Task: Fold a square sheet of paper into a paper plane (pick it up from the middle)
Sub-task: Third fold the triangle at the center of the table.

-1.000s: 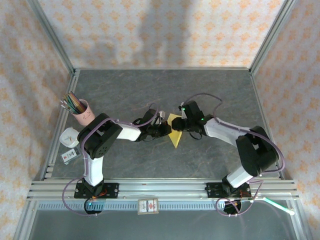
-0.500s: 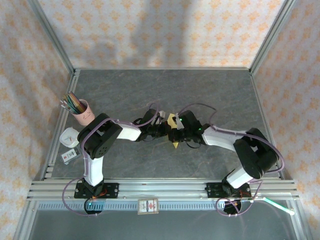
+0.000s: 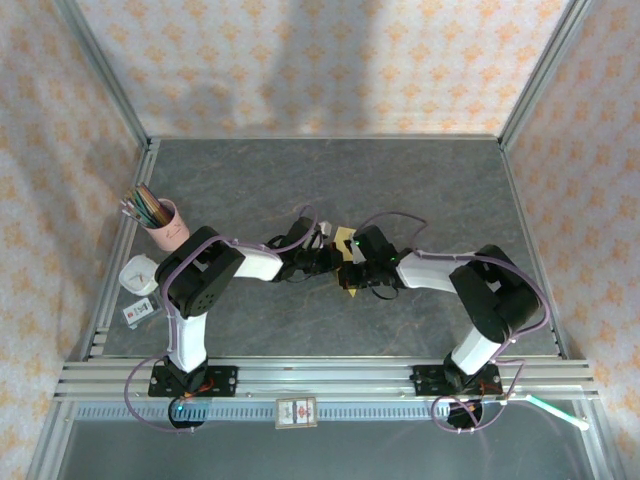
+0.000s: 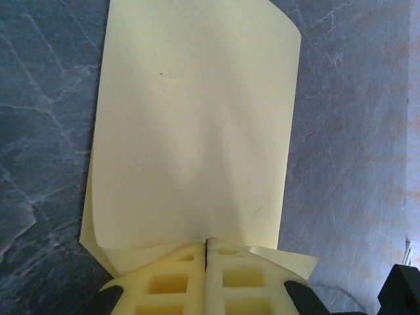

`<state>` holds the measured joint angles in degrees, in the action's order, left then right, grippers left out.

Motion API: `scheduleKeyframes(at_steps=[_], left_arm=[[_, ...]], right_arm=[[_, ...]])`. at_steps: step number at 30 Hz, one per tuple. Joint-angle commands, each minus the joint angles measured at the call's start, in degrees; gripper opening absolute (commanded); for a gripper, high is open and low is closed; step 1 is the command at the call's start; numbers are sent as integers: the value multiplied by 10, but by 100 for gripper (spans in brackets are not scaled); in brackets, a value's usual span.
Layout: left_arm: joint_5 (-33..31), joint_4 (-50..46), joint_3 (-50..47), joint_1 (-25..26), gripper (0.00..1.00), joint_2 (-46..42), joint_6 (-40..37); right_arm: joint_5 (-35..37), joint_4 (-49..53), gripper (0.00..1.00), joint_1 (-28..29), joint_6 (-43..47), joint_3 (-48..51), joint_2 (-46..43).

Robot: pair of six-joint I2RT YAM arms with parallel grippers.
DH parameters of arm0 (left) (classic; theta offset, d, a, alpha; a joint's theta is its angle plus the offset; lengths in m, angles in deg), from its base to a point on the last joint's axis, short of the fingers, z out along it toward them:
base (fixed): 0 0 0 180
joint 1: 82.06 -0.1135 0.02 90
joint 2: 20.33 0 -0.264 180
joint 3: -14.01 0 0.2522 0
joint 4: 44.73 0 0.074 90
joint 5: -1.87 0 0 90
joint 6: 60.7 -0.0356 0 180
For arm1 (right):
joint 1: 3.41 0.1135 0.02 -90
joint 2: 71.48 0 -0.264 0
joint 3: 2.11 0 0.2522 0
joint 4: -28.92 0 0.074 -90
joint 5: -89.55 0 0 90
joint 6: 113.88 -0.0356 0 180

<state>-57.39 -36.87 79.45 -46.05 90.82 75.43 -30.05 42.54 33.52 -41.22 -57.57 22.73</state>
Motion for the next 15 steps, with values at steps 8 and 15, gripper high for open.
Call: scheduleKeyframes(at_steps=[8,15], left_arm=[[-86,-114,0,-8,3,47,-42],[-92,-126,6,-10,3,51,-49]], right_arm=[[4,25,5,-4,-7,61,-35],[-1,18,5,-4,-21,98,-63]])
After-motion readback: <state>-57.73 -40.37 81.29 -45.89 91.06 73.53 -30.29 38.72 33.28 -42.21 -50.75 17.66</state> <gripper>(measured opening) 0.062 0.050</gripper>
